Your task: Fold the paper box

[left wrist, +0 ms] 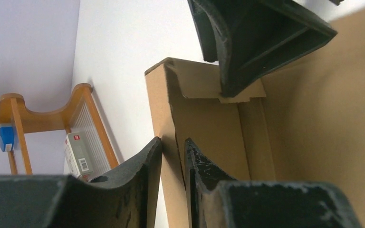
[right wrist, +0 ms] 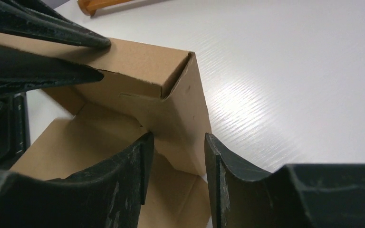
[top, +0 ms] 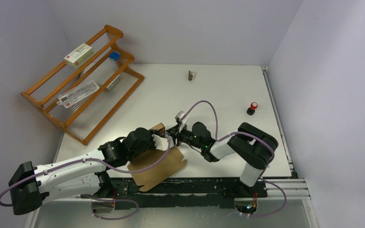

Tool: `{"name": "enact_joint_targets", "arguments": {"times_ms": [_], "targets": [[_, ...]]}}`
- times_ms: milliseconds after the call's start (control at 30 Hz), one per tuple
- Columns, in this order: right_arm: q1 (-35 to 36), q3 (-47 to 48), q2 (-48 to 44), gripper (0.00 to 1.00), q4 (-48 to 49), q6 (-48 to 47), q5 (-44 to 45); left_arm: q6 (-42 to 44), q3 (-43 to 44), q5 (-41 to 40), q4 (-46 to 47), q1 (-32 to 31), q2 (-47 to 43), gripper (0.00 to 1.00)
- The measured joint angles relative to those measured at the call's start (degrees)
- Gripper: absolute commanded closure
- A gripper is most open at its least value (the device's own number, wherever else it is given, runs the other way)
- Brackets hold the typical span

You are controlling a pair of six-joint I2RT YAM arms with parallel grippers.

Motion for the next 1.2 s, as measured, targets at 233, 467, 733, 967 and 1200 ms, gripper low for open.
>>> {"name": "enact_joint_targets", "arguments": {"times_ms": [233, 467, 733, 967, 1200], "targets": [[0.26, -0.22, 3.02, 0.55, 6.99, -2.91, 2.34, -0.94, 0.00, 0.22, -0.26, -0.42, -0.83, 0.66], [0.37, -0.20, 7.98, 0.55, 12.92, -4.50, 1.25, -1.49, 0.00, 1.40, -0.39, -0.50, -1.31, 0.52], [0.35, -0.22, 6.69, 0.49, 12.20, -6.40, -0.61, -3.32, 0.00, 1.79, -0.50, -0.52, -6.51, 0.36], [-1.29, -0.26, -2.56, 0.44, 4.96, -8.13, -3.82, -11.67, 3.56, -0.79, -1.49, -0.52, -8.68, 0.26], [-9.44, 0.61, -12.46, 0.43, -7.19, -9.64, -12.09, -29.79, 15.19, -9.01, -10.62, -0.50, -7.91, 0.22]]}}
